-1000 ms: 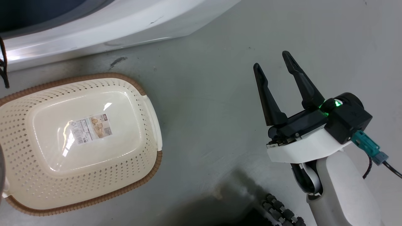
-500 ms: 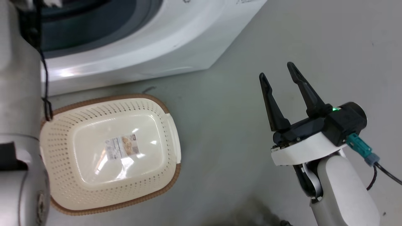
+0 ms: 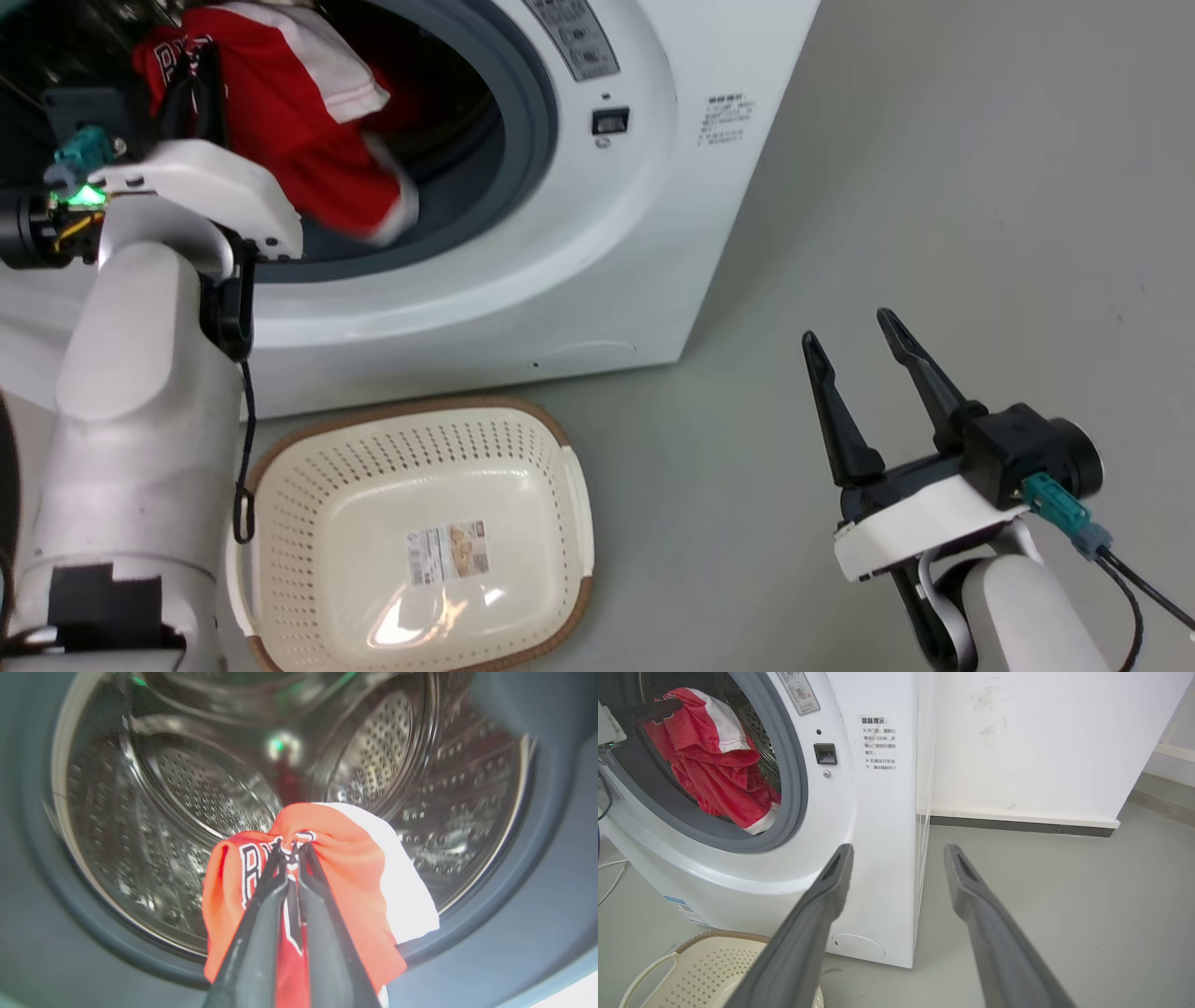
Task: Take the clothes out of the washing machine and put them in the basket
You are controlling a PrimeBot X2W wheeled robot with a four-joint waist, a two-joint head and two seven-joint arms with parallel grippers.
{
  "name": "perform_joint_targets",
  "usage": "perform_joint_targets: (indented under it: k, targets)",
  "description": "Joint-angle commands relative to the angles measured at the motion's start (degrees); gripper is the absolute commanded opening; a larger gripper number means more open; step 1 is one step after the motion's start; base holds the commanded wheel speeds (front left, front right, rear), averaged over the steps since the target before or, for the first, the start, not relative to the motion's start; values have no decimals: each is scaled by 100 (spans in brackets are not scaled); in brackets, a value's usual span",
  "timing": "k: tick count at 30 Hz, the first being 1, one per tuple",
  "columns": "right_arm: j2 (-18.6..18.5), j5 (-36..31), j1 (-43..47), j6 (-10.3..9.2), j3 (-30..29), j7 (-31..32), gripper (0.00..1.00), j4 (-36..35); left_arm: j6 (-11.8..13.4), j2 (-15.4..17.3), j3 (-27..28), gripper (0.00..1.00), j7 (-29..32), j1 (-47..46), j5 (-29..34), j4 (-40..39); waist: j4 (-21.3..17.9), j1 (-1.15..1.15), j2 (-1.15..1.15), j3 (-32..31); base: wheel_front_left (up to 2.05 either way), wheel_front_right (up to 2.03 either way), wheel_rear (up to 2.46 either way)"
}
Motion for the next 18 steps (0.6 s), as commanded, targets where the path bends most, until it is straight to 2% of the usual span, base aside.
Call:
perform_joint_targets:
  k: [1, 7, 8, 9, 12, 13, 18]
  targets:
    - [0, -14, 163, -4, -42, 59, 100, -65, -33, -3, 42, 0, -39, 285, -27, -267, 228, 1, 0, -473, 0, 0, 0]
    - [1, 13, 518, -4, -112, 251, 100, -228, -11, -172, 184, 0, -36, 1280, -127, -1433, 421, 1, 0, -904, 0, 0, 0]
    - [1, 13, 518, -4, -112, 251, 100, -228, -11, -172, 184, 0, -36, 1280, -127, -1433, 421, 1, 0, -904, 0, 0, 0]
    - [1, 32, 627, -4, -120, 294, 100, -280, 5, -246, 189, 0, -30, 1650, -108, -1875, 482, 1, 0, -1033, 0, 0, 0]
    - [0, 15, 769, -4, -165, 369, 100, -366, 11, -359, 112, 0, -31, 2180, -65, -2583, 602, 1, 0, -1179, 0, 0, 0]
    - [0, 15, 769, -4, -165, 369, 100, -366, 11, -359, 112, 0, -31, 2180, -65, -2583, 602, 1, 0, -1179, 0, 0, 0]
    - [0, -56, 964, -4, -231, 477, 100, -493, 132, -515, -32, 0, 57, 3089, -39, -3862, 774, 1, 0, -1327, 0, 0, 0]
